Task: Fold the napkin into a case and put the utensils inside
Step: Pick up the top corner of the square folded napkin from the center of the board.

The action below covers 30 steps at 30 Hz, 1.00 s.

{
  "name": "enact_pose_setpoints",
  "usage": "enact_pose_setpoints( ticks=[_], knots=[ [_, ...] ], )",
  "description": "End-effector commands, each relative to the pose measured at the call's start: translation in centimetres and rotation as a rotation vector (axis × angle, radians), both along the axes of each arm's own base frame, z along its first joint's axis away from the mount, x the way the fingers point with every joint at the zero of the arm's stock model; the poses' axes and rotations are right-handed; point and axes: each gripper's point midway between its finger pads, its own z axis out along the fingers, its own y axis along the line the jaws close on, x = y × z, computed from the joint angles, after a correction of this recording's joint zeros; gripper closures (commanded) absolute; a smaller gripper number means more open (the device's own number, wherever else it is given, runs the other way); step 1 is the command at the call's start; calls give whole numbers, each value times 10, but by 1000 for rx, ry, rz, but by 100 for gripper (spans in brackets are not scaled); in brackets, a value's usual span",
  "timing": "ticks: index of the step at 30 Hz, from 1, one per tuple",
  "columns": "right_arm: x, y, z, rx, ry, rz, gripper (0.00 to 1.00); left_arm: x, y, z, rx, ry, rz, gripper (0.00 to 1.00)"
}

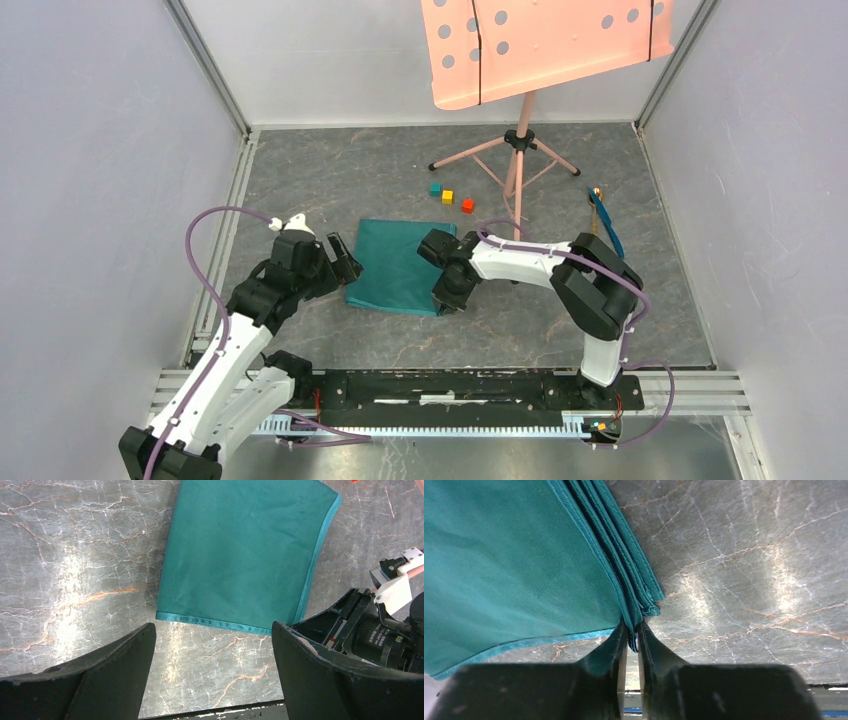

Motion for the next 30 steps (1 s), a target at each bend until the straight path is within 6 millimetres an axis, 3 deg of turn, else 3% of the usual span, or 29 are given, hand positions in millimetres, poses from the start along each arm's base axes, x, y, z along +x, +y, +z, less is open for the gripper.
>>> enact_pose_setpoints(
  ticks=[1, 6, 9, 17, 20, 23, 30],
  knots=[
    [2, -16, -30, -49, -33, -27, 87, 9, 2, 12, 27, -50, -2, 8],
    [5, -10, -22, -17, -54, -14, 99, 7, -1, -1, 12, 6, 12, 4],
    [8, -4, -10, 5, -69, 1, 100, 4, 0, -21, 3, 82, 61, 5],
    [15, 0, 13, 54, -129, 7, 100, -9, 16, -73, -5, 202, 255, 25],
    [14, -2, 13, 70, -137, 4, 100, -4, 15, -79, -21, 185, 259, 27],
    [14, 0, 12, 89, -140, 4, 100, -2, 12, -87, -39, 183, 259, 36],
    [10, -1, 13, 107, -138, 7, 100, 8, 13, -88, -33, 143, 253, 49]
  ],
)
